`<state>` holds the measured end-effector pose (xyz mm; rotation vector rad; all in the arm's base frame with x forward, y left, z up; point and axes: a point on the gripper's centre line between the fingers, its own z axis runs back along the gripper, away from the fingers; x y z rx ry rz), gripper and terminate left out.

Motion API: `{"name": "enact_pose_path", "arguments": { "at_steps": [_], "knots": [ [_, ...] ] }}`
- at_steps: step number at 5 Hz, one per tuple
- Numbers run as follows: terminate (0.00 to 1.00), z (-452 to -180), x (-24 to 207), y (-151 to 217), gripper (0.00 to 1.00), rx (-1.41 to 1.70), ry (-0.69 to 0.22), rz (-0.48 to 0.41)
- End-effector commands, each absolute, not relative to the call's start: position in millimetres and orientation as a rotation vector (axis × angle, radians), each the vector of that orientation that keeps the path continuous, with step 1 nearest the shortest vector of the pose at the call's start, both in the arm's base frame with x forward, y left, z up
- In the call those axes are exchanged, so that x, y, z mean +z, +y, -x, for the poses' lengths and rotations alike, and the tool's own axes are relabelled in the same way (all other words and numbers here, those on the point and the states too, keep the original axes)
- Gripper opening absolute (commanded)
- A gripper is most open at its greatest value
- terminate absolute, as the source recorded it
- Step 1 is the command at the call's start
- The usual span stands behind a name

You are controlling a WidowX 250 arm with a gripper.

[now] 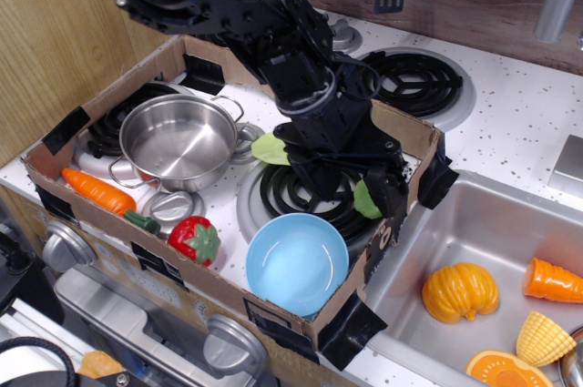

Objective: Put broccoli in pot

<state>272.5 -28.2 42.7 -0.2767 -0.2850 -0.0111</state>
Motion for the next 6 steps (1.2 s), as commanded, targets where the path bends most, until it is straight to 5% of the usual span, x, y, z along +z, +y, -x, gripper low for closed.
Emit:
{"name": "enact_pose_path", "arguments": {
  "at_steps": [1, 5, 6],
  "knots": [
    [0.00, -288.5, 46.1, -33.5, 1.00, -0.076, -0.357, 0.289],
    [0.00, -294.7, 28.6, -34.4, 1.00, -0.031, -0.335, 0.362],
    [0.00, -295.8, 30.1, -36.6, 0.00, -0.014, -0.355, 0.343]
  ]
}}
